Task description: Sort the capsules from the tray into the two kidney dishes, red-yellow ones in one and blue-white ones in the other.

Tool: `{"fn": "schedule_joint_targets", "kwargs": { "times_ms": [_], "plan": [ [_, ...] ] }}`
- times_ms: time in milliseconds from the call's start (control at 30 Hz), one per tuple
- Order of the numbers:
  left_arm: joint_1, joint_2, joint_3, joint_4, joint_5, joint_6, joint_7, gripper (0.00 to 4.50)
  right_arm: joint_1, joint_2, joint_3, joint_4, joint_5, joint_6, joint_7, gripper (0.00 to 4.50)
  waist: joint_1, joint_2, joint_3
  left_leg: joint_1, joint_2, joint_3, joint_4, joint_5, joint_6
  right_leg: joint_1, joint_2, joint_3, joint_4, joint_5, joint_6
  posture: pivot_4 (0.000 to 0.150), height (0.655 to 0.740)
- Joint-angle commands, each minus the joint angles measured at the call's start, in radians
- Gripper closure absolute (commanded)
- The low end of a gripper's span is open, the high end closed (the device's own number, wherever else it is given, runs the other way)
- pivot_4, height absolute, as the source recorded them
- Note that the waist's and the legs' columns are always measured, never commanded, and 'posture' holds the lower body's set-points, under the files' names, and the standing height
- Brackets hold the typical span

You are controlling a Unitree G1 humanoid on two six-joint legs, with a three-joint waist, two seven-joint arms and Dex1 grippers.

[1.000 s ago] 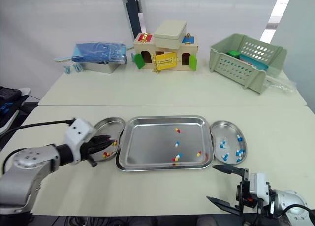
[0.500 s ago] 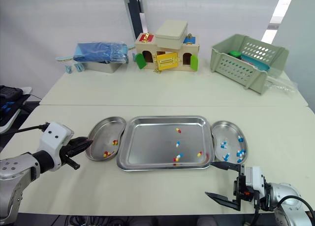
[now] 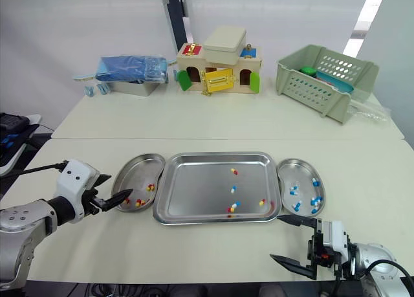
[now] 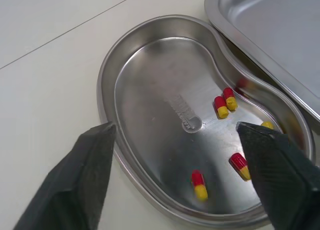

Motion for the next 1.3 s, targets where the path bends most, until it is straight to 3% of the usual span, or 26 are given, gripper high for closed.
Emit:
{"fn": "schedule_joint_targets", "kwargs": {
  "times_ms": [33, 267, 500, 633, 733, 967, 1300],
  "plan": [
    [-0.001, 0.013, 0.015, -0.009, -0.011, -0.015, 0.0, 0.03, -0.009, -0.009, -0.014, -0.044, 0.016, 0.004, -0.014, 0.0, 0.0, 0.0, 0.0, 0.0, 0.0, 0.0, 0.0, 0.0, 0.0, 0.0, 0.0, 0.0, 0.0, 0.0, 0.0, 0.15, 0.74],
    [-0.018, 0.014, 0.049, 0.009, -0.054, -0.014, -0.017, 0.03, 0.011, -0.023, -0.043, -0.08, 0.03, 0.027, -0.048, 0.0, 0.0, 0.0, 0.0, 0.0, 0.0, 0.0, 0.0, 0.0, 0.0, 0.0, 0.0, 0.0, 0.0, 0.0, 0.0, 0.15, 0.74],
    [0.08, 0.076, 0.258, 0.047, -0.118, -0.017, -0.094, 0.03, 0.01, -0.149, -0.178, -0.09, 0.046, 0.155, -0.095, 0.0, -0.005, 0.0, 0.0, 0.0, 0.0, 0.0, 0.0, 0.0, 0.0, -0.001, 0.0, 0.0, 0.0, 0.0, 0.0, 0.15, 0.74],
    [0.245, 0.099, 0.449, 0.157, -0.072, -0.139, -0.155, 0.03, -0.018, -0.325, -0.279, 0.041, 0.014, 0.287, -0.089, 0.0, -0.005, 0.0, 0.0, 0.0, 0.0, 0.001, -0.001, 0.0, 0.0, -0.001, 0.0, 0.001, 0.0, 0.0, 0.0, 0.15, 0.74],
    [0.344, 0.087, 0.526, 0.223, -0.058, -0.217, -0.187, 0.03, -0.089, -0.386, -0.307, 0.156, -0.007, 0.313, -0.095, 0.0, -0.007, -0.002, 0.0, 0.0, 0.0, 0.002, -0.001, 0.0, 0.0, -0.001, 0.0, 0.002, 0.0, 0.0, 0.0, 0.15, 0.74],
    [0.434, 0.087, 0.563, 0.409, -0.007, -0.39, -0.171, 0.03, -0.27, -0.46, -0.255, 0.441, -0.137, 0.251, -0.059, 0.0, 0.001, -0.003, 0.0, 0.0, 0.0, 0.002, -0.001, 0.0, 0.0, 0.0, -0.001, 0.0, -0.001, 0.0, -0.001, 0.15, 0.74],
    [0.463, 0.057, 0.566, 0.403, -0.03, -0.416, -0.145, 0.03, -0.408, -0.444, -0.21, 0.578, -0.195, 0.201, -0.024, 0.0, -0.006, -0.003, 0.0, 0.0, 0.0, 0.002, -0.001, 0.0, 0.0, -0.001, -0.001, 0.0, 0.0, 0.0, -0.001, 0.15, 0.74]
  ]
}}
